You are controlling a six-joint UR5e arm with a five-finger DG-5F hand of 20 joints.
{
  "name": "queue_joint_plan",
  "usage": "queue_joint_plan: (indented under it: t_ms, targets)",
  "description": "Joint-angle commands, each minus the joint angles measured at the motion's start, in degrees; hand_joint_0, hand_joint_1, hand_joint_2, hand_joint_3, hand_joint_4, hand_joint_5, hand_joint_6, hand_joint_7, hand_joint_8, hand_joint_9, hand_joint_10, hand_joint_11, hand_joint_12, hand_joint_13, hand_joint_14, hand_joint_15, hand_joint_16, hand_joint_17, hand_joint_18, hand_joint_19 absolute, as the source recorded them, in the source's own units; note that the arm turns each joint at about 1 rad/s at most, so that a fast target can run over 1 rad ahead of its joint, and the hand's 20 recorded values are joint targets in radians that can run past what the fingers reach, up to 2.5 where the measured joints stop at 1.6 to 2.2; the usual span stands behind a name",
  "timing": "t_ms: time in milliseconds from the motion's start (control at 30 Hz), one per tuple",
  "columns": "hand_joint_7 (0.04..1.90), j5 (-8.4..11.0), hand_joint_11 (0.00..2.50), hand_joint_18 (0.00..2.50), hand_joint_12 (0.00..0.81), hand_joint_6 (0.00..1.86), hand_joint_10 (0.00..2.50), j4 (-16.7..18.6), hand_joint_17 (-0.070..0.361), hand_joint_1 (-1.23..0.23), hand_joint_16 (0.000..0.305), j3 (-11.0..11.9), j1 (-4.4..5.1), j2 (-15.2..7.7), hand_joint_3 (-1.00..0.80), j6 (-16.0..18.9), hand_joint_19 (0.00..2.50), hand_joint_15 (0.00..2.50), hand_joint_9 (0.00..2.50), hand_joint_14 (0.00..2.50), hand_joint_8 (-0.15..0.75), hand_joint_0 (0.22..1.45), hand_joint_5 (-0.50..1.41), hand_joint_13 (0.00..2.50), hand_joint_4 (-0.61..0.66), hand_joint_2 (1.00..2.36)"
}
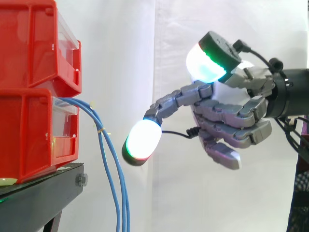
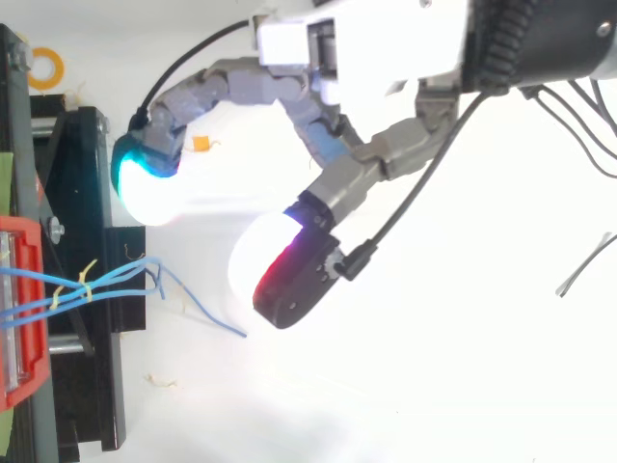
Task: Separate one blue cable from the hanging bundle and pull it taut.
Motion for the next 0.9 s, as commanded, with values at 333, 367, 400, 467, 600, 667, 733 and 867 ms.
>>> queue_joint_plan:
  t_ms: [333, 367, 400, 467, 600, 667, 733, 867]
  targets:
    - [0.64, 0.15, 1.74, 1.92, 0.451, 0.5, 0.21, 8.75, 0.197, -0.45, 0.088, -0.47, 0.86, -4.02, -0.5, 3.95, 0.45, 1.44, 2.12, 0.01, 0.295, 0.35, -0.21, 1.97, 0.26, 1.0]
    - [0.64, 0.15, 1.73, 1.92, 0.445, 0.5, 0.22, 9.01, 0.197, -0.45, 0.088, -0.82, 0.86, -4.02, -0.5, 3.95, 0.45, 1.43, 2.12, 0.01, 0.294, 0.35, -0.21, 1.97, 0.25, 1.0]
    - [0.65, 0.15, 1.75, 1.92, 0.45, 0.5, 0.22, 10.06, 0.197, -0.45, 0.088, -1.7, 0.86, -4.02, -0.5, 3.95, 0.46, 1.44, 2.12, 0.01, 0.295, 0.35, -0.21, 1.97, 0.25, 1.0]
    - [0.64, 0.15, 1.77, 1.9, 0.453, 0.5, 0.23, 12.44, 0.198, -0.45, 0.088, -3.11, 0.86, -4.02, -0.5, 3.95, 0.45, 1.43, 2.11, 0.01, 0.296, 0.35, -0.2, 1.96, 0.25, 1.0]
    - [0.65, 1.2, 1.75, 1.9, 0.447, 0.5, 0.5, 17.53, 0.198, -0.45, 0.088, -5.83, 1.39, -4.02, -0.5, 4.12, 0.46, 1.51, 2.06, 0.01, 0.303, 0.35, -0.2, 1.97, 0.26, 1.0]
    - [0.65, 2.79, 1.73, 1.9, 0.457, 0.5, 0.58, 19.47, 0.199, -0.45, 0.088, -6.89, 1.83, -4.02, -0.5, 4.56, 0.46, 1.52, 2.05, 0.01, 0.307, 0.35, -0.2, 1.98, 0.26, 1.0]
    - [0.65, 4.1, 1.72, 1.9, 0.459, 0.5, 0.64, 20.87, 0.199, -0.45, 0.089, -7.59, 2.44, -4.02, -0.5, 5.35, 0.46, 1.54, 2.04, 0.01, 0.298, 0.35, -0.2, 1.98, 0.26, 1.0]
    - [0.66, 4.37, 1.69, 1.89, 0.453, 0.5, 0.71, 21.14, 0.199, -0.45, 0.089, -7.68, 2.71, -4.1, -0.5, 5.71, 0.45, 1.55, 2.03, 0.01, 0.307, 0.35, -0.19, 1.98, 0.26, 1.0]
